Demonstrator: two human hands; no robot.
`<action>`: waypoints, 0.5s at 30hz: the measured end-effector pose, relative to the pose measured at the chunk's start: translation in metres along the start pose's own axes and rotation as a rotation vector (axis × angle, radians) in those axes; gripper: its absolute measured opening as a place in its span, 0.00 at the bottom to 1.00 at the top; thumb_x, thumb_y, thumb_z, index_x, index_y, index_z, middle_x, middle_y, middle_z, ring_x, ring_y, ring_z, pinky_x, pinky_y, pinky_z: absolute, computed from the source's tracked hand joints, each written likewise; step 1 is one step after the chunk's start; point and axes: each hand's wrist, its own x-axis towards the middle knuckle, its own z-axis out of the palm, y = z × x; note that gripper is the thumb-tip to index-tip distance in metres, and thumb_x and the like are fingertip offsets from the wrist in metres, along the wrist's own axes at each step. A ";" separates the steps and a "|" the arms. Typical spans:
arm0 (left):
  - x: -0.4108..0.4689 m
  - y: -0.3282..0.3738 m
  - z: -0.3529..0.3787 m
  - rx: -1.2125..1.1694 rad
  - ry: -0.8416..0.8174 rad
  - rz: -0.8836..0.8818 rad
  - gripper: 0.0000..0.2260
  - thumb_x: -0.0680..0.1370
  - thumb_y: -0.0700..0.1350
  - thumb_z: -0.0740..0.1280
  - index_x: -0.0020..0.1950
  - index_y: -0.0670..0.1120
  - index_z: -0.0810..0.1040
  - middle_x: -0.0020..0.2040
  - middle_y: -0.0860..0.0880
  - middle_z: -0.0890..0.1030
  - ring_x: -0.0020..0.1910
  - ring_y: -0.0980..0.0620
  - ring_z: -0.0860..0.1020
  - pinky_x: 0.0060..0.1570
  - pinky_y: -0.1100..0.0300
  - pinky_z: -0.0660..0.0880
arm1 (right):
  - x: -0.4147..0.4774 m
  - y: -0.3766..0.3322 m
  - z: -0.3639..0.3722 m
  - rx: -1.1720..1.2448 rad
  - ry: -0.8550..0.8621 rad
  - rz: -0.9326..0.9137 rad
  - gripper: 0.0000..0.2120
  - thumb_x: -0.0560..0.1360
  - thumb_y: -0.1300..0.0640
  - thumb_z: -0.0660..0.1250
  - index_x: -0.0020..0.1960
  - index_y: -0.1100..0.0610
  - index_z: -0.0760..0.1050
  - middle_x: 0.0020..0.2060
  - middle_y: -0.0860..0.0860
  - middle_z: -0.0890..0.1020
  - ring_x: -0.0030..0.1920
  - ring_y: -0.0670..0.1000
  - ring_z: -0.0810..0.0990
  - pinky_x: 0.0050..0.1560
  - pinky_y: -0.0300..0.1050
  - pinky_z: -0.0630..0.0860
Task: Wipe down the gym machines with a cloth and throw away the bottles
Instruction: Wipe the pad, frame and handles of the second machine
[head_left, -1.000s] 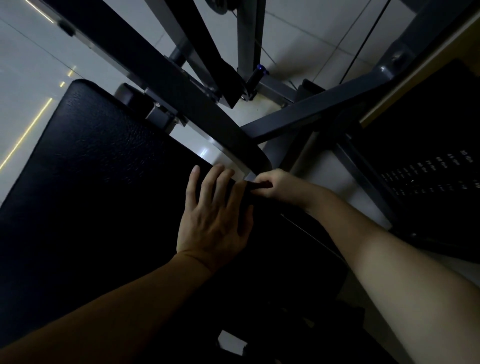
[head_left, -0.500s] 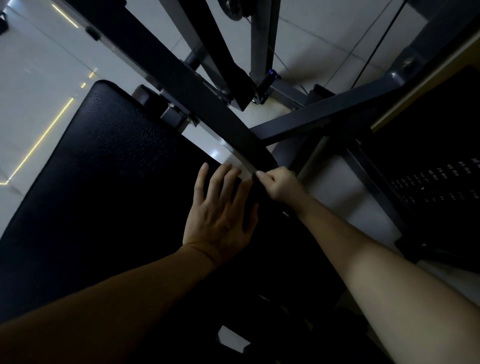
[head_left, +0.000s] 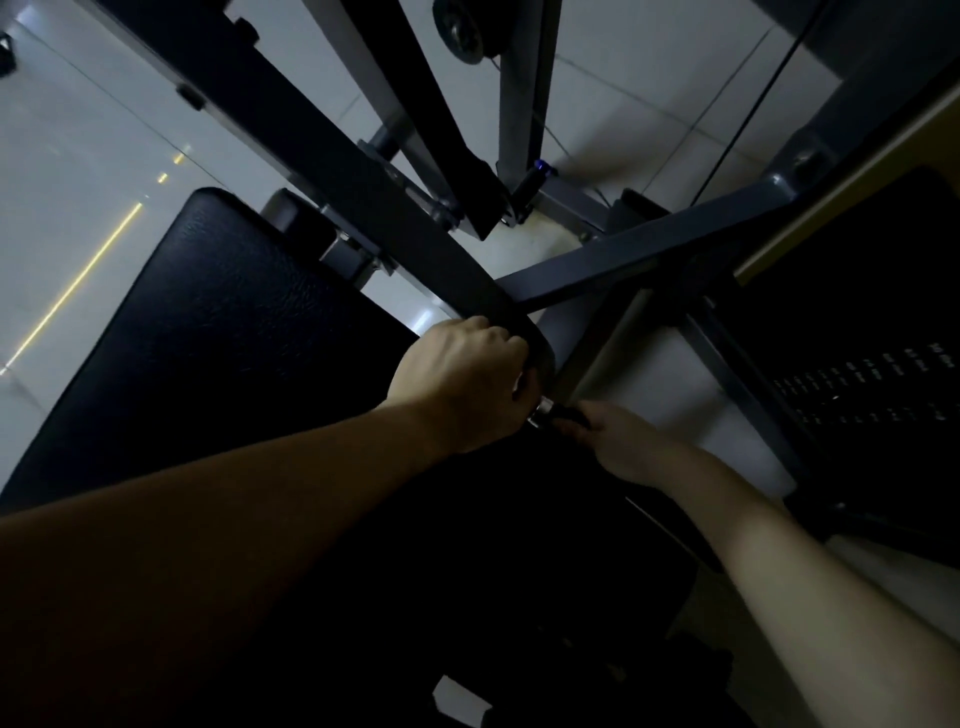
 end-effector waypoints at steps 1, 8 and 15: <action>-0.002 0.000 0.002 -0.011 0.012 0.004 0.14 0.81 0.55 0.57 0.41 0.52 0.76 0.40 0.52 0.81 0.42 0.49 0.79 0.41 0.59 0.65 | 0.004 0.000 -0.001 0.095 -0.035 -0.001 0.07 0.81 0.51 0.64 0.45 0.49 0.76 0.38 0.46 0.80 0.39 0.43 0.77 0.42 0.42 0.71; 0.002 -0.003 0.007 -0.032 -0.004 0.023 0.13 0.80 0.54 0.57 0.45 0.51 0.78 0.42 0.53 0.80 0.44 0.49 0.78 0.43 0.59 0.66 | 0.017 0.006 -0.004 0.188 -0.038 0.057 0.19 0.78 0.42 0.66 0.44 0.59 0.81 0.32 0.51 0.79 0.32 0.44 0.75 0.34 0.41 0.69; 0.001 -0.002 0.007 -0.004 -0.004 0.017 0.11 0.80 0.54 0.56 0.41 0.53 0.72 0.41 0.53 0.78 0.43 0.48 0.77 0.42 0.58 0.63 | 0.003 0.007 -0.008 0.264 -0.007 0.047 0.08 0.78 0.54 0.69 0.47 0.59 0.81 0.34 0.48 0.81 0.30 0.38 0.76 0.34 0.35 0.70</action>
